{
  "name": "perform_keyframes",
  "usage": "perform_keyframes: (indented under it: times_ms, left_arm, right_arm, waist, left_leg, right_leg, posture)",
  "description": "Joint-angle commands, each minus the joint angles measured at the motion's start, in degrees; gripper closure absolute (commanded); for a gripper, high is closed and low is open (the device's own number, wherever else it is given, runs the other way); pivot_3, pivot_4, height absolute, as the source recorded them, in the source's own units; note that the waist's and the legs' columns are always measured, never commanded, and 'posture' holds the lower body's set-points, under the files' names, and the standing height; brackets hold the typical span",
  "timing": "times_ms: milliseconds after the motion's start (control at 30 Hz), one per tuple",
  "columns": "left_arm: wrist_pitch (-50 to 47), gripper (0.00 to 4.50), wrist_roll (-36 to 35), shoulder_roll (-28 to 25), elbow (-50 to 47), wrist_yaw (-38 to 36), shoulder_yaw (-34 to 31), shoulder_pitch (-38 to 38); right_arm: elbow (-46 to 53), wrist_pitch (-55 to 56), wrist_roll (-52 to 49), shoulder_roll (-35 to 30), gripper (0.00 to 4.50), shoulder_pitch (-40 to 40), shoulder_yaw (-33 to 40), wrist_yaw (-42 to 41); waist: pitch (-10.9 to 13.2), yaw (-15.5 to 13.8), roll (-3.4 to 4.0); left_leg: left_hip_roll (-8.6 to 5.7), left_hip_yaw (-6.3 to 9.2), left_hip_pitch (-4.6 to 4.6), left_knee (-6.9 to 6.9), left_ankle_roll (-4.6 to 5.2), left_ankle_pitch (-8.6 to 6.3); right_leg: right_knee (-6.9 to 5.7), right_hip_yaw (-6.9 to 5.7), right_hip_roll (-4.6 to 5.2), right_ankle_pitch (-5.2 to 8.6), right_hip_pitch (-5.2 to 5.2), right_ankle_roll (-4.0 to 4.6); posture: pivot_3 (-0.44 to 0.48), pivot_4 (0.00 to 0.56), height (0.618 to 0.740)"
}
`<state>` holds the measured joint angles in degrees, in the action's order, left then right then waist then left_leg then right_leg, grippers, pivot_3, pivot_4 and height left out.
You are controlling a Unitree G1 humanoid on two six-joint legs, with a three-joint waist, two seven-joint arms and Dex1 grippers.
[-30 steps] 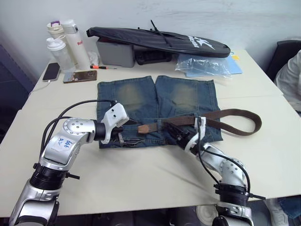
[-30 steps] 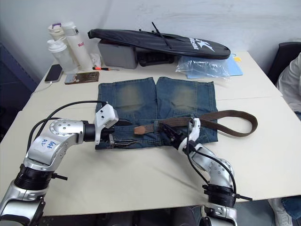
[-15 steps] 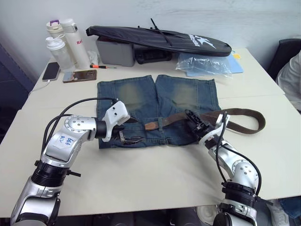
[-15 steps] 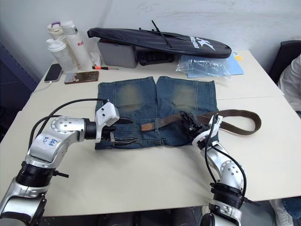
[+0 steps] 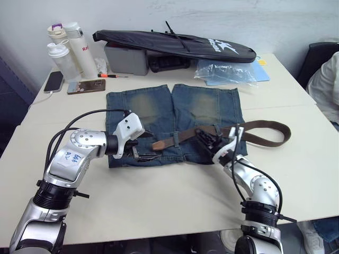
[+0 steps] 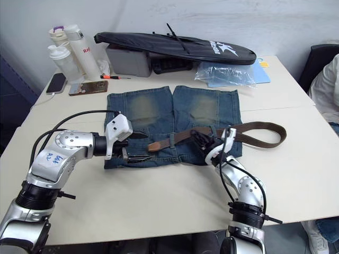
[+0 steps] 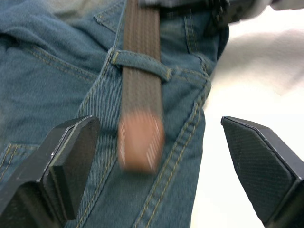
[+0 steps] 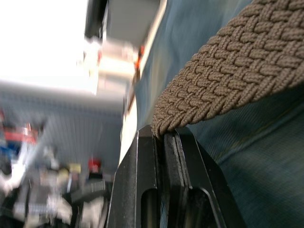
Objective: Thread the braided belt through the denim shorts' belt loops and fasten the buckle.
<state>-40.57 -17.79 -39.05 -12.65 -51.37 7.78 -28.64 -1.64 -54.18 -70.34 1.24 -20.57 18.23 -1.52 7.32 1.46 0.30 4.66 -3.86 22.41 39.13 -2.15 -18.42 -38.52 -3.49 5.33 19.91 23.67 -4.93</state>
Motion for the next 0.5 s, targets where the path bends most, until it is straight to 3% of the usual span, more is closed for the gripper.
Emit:
perform_keyframes:
  times_ms: [33,367,467,500]
  left_arm:
    - [0.2,0.00,-0.5,-0.6,-1.5,0.2,-1.5,-0.9]
    - [-1.0,0.00,-0.9,-1.7,-3.1,0.0,-1.8,0.1]
    - [-1.0,0.00,-1.1,-1.7,-3.2,0.1,-1.8,0.2]
    - [-0.9,0.00,-1.0,-1.7,-3.1,0.1,-1.8,0.2]
  right_arm:
    - [-1.9,-2.2,2.4,2.1,4.35,-1.0,-5.3,-1.2]
    - [-6.2,0.2,11.4,3.1,4.35,-4.5,-9.1,-5.3]
    - [-4.0,-1.5,9.4,2.1,3.41,-2.7,-6.8,-5.7]
    - [-2.6,-2.4,8.6,1.4,2.91,-2.1,-6.1,-5.6]
  waist:
    - [0.0,0.4,-0.02]
    - [-0.1,0.7,-0.11]
    - [-0.1,0.3,-0.16]
    - [-0.1,0.2,-0.16]
  left_leg:
    - [0.00,-0.01,-0.01,0.00,0.00,0.00]
    - [0.03,-0.02,-0.10,-0.01,0.01,0.00]
    - [0.02,-0.02,-0.10,-0.01,0.00,0.00]
    - [0.00,-0.02,-0.09,0.00,0.00,0.00]
  right_leg:
    - [0.00,0.02,0.00,0.00,0.00,0.00]
    - [-0.10,0.06,-0.04,0.00,0.01,0.00]
    - [-0.09,0.06,-0.01,0.00,0.00,0.00]
    - [-0.08,0.05,0.01,0.00,0.00,0.00]
  posture:
    - [0.000,0.150,0.642]
    - [0.000,0.150,0.642]
    - [0.000,0.150,0.642]
    - [0.000,0.150,0.642]
